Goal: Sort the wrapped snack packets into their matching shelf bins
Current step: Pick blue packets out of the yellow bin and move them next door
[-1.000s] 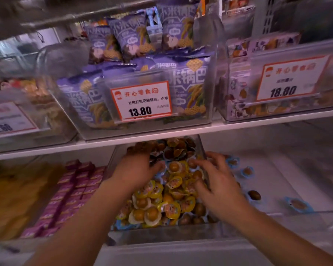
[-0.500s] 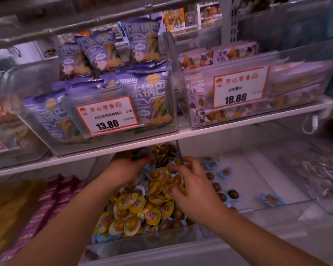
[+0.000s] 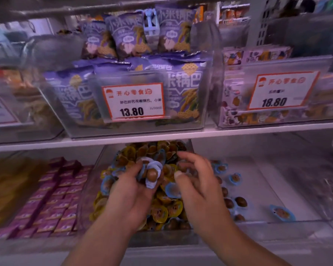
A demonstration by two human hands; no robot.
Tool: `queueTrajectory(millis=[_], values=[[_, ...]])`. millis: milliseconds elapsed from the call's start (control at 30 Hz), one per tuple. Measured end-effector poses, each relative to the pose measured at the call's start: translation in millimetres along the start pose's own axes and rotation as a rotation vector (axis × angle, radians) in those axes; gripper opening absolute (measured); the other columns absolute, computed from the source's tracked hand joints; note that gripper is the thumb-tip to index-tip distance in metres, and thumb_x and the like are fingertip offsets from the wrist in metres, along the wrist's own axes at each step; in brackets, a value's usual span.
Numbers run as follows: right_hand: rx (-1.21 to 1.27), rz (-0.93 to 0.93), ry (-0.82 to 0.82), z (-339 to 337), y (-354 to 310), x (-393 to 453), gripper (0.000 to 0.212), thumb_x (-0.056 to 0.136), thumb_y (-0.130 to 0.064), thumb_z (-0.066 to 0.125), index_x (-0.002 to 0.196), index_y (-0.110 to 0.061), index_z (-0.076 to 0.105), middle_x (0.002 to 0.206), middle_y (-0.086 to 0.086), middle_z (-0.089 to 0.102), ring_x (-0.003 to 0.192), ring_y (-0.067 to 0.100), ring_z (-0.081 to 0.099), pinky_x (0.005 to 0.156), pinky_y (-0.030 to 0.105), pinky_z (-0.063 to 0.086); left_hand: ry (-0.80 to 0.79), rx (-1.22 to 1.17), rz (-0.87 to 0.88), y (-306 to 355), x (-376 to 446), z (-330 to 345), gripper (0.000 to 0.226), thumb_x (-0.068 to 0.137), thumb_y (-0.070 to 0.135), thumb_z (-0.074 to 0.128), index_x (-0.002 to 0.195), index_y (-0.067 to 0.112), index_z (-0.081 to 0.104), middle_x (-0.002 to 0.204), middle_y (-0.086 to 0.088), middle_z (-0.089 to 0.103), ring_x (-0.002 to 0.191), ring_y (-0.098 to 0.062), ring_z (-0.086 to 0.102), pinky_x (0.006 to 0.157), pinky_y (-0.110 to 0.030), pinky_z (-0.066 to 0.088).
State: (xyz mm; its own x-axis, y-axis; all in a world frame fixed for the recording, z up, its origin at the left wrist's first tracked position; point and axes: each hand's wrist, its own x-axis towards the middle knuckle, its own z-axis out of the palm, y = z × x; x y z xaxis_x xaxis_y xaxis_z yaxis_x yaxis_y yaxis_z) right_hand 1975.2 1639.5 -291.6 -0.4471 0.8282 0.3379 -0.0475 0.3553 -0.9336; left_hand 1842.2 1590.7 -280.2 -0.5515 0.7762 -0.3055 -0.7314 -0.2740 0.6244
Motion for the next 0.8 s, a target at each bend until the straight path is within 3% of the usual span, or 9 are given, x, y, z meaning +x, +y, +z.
queueTrajectory(millis=[100,200,267,300,400,500,600,700,800], values=[[0.593,0.565,-0.07,17.9,-7.5,1.3,0.03,0.096,-0.039,0.051,0.111,-0.024,0.073,0.11,-0.001,0.072,0.098,0.014,0.069,0.079,0.034,0.057,0.077,0.476,0.318,-14.0,-12.3,-1.8,0.009,0.098,0.019,0.056,0.098,0.023,0.064,0.104,-0.001,0.065,0.082,-0.007,0.063,0.079,-0.014,0.049],[1.013,0.751,-0.112,24.2,-11.6,3.0,0.048,0.097,-0.046,0.046,0.089,-0.012,0.079,0.098,0.013,0.074,0.088,0.026,0.072,0.076,0.036,0.058,-0.078,0.918,0.667,-27.3,-24.1,-11.7,0.012,0.096,0.035,0.059,0.105,0.036,0.066,0.096,0.009,0.072,0.086,-0.008,0.07,0.072,-0.015,0.052],[1.083,0.771,-0.086,25.7,-12.6,4.1,0.044,0.094,-0.045,0.05,0.099,-0.008,0.075,0.103,0.016,0.069,0.104,0.031,0.068,0.095,0.04,0.053,-0.171,1.255,0.865,-30.0,-25.3,-17.7,0.019,0.097,0.036,0.052,0.113,0.038,0.062,0.108,0.019,0.067,0.099,0.002,0.064,0.09,-0.018,0.047],[1.083,0.77,-0.096,25.8,-13.8,4.5,0.044,0.092,-0.042,0.053,0.104,-0.004,0.073,0.108,0.016,0.069,0.109,0.032,0.067,0.097,0.04,0.052,-0.196,1.463,0.993,-30.9,-22.0,-25.6,0.024,0.098,0.036,0.048,0.119,0.036,0.06,0.116,0.02,0.064,0.11,-0.001,0.06,0.103,-0.03,0.043],[1.019,0.716,-0.169,20.4,-12.9,7.5,0.035,0.086,-0.03,0.061,0.099,-0.001,0.077,0.11,0.02,0.072,0.096,0.029,0.072,0.075,0.034,0.059,-0.211,1.737,1.074,-25.7,-20.6,-28.4,0.048,0.101,0.05,0.031,0.136,0.025,0.053,0.137,0.008,0.057,0.134,-0.011,0.046,0.118,-0.049,0.02],[0.817,0.561,-0.115,8.6,-6.6,10.3,0.027,0.088,-0.019,0.066,0.112,-0.008,0.071,0.111,0.013,0.071,0.087,0.02,0.071,0.065,0.031,0.056,-0.314,1.777,1.1,-24.3,-23.5,-26.2,0.064,0.1,0.06,0.025,0.147,0.02,0.041,0.151,0.004,0.043,0.143,-0.015,0.034,0.117,-0.044,0.023],[0.551,0.414,0.032,-14.0,-2.1,17.3,0.018,0.082,-0.022,0.073,0.099,-0.018,0.075,0.089,0.011,0.075,0.071,0.019,0.069,0.054,0.032,0.053,-0.466,1.733,0.958,-23.4,-26.5,-28.7,0.065,0.097,0.07,0.024,0.152,0.036,0.025,0.156,0.019,0.028,0.143,-0.005,0.028,0.113,-0.027,0.028],[0.251,0.341,0.135,-55.3,7.9,34.0,0.021,0.071,-0.029,0.072,0.09,-0.023,0.076,0.074,0.005,0.073,0.065,0.02,0.069,0.049,0.028,0.049,-0.47,1.716,0.855,-17.8,-17.2,-34.7,0.046,0.099,0.063,0.03,0.137,0.043,0.048,0.139,0.03,0.043,0.129,0.001,0.044,0.103,-0.032,0.042],[-0.074,0.37,0.112,-88.4,27.7,47.4,0.009,0.084,-0.023,0.07,0.091,-0.023,0.076,0.085,0.005,0.075,0.084,0.02,0.071,0.068,0.038,0.056,-0.31,1.717,0.879,-11.1,-2.3,-43.1,0.031,0.099,0.046,0.044,0.122,0.035,0.062,0.124,0.021,0.057,0.114,-0.007,0.057,0.096,-0.037,0.049]])
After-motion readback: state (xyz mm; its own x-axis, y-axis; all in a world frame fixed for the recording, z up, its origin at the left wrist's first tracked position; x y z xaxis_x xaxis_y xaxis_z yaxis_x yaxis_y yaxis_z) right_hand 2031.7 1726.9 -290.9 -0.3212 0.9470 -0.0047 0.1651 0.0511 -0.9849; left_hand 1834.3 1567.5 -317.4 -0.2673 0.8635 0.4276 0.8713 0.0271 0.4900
